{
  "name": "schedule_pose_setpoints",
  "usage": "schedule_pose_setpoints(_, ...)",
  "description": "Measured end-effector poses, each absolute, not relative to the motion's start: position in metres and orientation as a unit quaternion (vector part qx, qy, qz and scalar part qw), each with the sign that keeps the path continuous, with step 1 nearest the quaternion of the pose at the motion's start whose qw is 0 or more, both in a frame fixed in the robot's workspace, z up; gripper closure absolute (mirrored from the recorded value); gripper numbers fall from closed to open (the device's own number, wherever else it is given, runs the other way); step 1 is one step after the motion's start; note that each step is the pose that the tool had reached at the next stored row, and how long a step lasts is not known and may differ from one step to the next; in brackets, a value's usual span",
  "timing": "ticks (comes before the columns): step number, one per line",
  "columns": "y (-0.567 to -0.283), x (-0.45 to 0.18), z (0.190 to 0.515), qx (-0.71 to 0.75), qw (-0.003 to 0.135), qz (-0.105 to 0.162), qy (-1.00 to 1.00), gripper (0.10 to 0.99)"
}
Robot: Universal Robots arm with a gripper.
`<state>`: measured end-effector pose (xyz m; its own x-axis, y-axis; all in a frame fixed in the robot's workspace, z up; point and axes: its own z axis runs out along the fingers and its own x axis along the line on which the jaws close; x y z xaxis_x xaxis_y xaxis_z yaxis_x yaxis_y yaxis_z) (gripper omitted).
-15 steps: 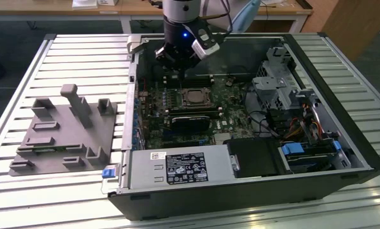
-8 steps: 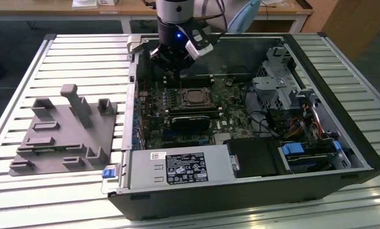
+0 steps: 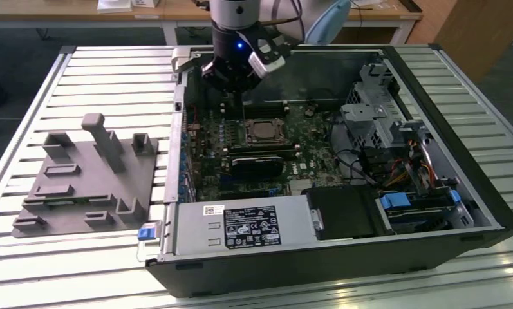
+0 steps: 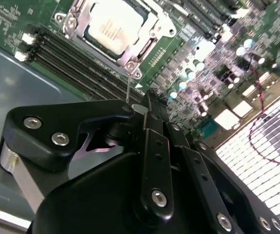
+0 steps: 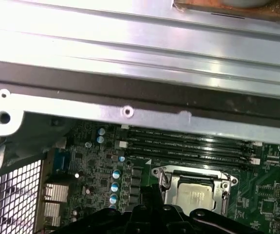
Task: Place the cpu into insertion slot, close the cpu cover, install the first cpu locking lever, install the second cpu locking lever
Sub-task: 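Install the first cpu locking lever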
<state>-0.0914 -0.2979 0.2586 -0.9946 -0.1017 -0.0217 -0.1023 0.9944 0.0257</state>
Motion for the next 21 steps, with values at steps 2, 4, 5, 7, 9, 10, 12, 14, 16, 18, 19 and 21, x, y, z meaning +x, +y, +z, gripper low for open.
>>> schedule_pose_setpoints(2,-0.295,-0.091,0.258,-0.048,0.010,0.013,0.999,0.980)
schedule_pose_setpoints(4,-0.292,-0.091,0.258,-0.048,0.010,0.013,0.999,0.980)
schedule_pose_setpoints(5,-0.292,-0.091,0.258,-0.048,0.010,0.013,0.999,0.980)
schedule_pose_setpoints(7,-0.291,-0.091,0.257,-0.048,0.010,0.013,0.999,0.980)
schedule_pose_setpoints(9,-0.290,-0.089,0.257,-0.048,0.010,0.013,0.999,0.980)
schedule_pose_setpoints(10,-0.290,-0.087,0.257,-0.048,0.010,0.013,0.999,0.980)
schedule_pose_setpoints(12,-0.290,-0.083,0.257,-0.048,0.010,0.013,0.999,0.980)
schedule_pose_setpoints(14,-0.289,-0.077,0.257,-0.048,0.010,0.013,0.999,0.980)
schedule_pose_setpoints(16,-0.289,-0.072,0.257,-0.048,0.010,0.013,0.999,0.980)
schedule_pose_setpoints(18,-0.289,-0.067,0.256,-0.047,0.010,0.013,0.999,0.980)
schedule_pose_setpoints(19,-0.289,-0.066,0.256,-0.047,0.010,0.013,0.999,0.980)
schedule_pose_setpoints(21,-0.289,-0.065,0.255,-0.046,0.010,0.015,0.999,0.980)
